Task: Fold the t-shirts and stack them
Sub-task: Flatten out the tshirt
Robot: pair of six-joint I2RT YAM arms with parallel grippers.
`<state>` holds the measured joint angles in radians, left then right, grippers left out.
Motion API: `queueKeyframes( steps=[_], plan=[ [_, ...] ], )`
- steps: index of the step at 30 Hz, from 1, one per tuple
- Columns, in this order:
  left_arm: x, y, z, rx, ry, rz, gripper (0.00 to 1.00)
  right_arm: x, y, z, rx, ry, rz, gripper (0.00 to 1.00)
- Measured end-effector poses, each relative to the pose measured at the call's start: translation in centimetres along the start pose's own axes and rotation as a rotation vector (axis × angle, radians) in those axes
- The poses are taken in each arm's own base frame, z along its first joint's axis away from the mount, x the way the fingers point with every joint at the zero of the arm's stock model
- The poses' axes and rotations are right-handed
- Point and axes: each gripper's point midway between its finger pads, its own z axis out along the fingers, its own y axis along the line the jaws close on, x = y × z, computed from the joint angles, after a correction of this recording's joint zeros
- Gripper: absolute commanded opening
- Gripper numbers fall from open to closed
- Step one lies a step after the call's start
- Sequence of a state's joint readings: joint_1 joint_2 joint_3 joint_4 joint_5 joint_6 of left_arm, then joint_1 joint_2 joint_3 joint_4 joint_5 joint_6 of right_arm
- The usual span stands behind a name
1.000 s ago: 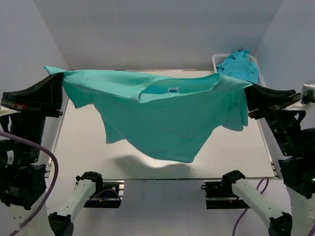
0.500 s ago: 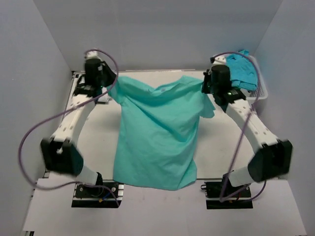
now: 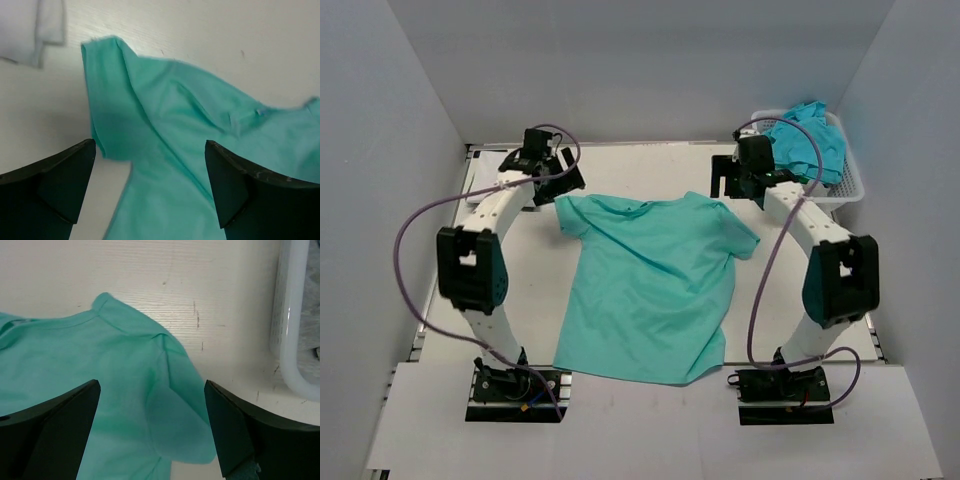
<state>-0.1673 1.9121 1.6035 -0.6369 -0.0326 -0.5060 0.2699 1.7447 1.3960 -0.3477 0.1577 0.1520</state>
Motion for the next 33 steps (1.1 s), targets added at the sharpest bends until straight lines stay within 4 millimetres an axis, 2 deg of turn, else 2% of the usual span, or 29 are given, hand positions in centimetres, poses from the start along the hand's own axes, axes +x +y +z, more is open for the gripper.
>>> queueKeyframes(
  steps=[2, 4, 7, 13, 15, 17, 20, 23, 25, 27, 29, 33],
  plan=[
    [0.8, -0.8, -2.9, 0.075, -0.014, -0.002, 1.00, -0.4, 0.7, -1.4, -0.047, -0.032, -0.005, 0.90],
    [2.7, -1.3, -5.5, 0.160, -0.006, -0.006, 1.00, -0.5, 2.0, -2.7, -0.126, -0.063, -0.011, 0.90],
    [7.4, -2.3, -8.0, 0.286, 0.063, -0.011, 1.00, 0.9, 3.9, -3.0, -0.228, -0.048, -0.021, 0.90],
    [19.0, -2.7, -9.1, 0.399, 0.319, -0.031, 1.00, 6.4, 6.0, -0.9, -0.314, 0.099, -0.005, 0.90],
    [21.5, -2.4, -9.2, 0.400, 0.380, -0.036, 1.00, 7.7, 6.3, -0.2, -0.325, 0.140, 0.010, 0.90],
    [23.0, -2.4, -9.2, 0.398, 0.416, -0.036, 1.00, 8.5, 6.4, 0.5, -0.329, 0.166, 0.029, 0.90],
    [24.2, -2.5, -8.5, 0.381, 0.453, -0.035, 1.00, 9.7, 6.4, 1.6, -0.320, 0.205, 0.053, 0.90],
    [25.4, -1.5, -6.7, 0.289, 0.493, -0.041, 1.00, 11.2, 6.0, 2.7, -0.290, 0.252, 0.076, 0.90],
    [25.4, -1.0, -5.8, 0.225, 0.515, -0.053, 1.00, 12.0, 5.7, 3.0, -0.270, 0.275, 0.091, 0.90],
    [24.2, -0.6, -4.8, 0.161, 0.490, -0.055, 1.00, 12.6, 5.5, 3.0, -0.264, 0.285, 0.103, 0.90],
    [22.6, -1.1, -3.4, 0.113, 0.475, -0.051, 1.00, 13.7, 5.4, 2.3, -0.272, 0.280, 0.119, 0.90],
    [19.1, -2.4, -0.1, 0.029, 0.429, -0.028, 1.00, 17.7, 4.7, -1.7, -0.276, 0.309, 0.146, 0.90]
  ],
)
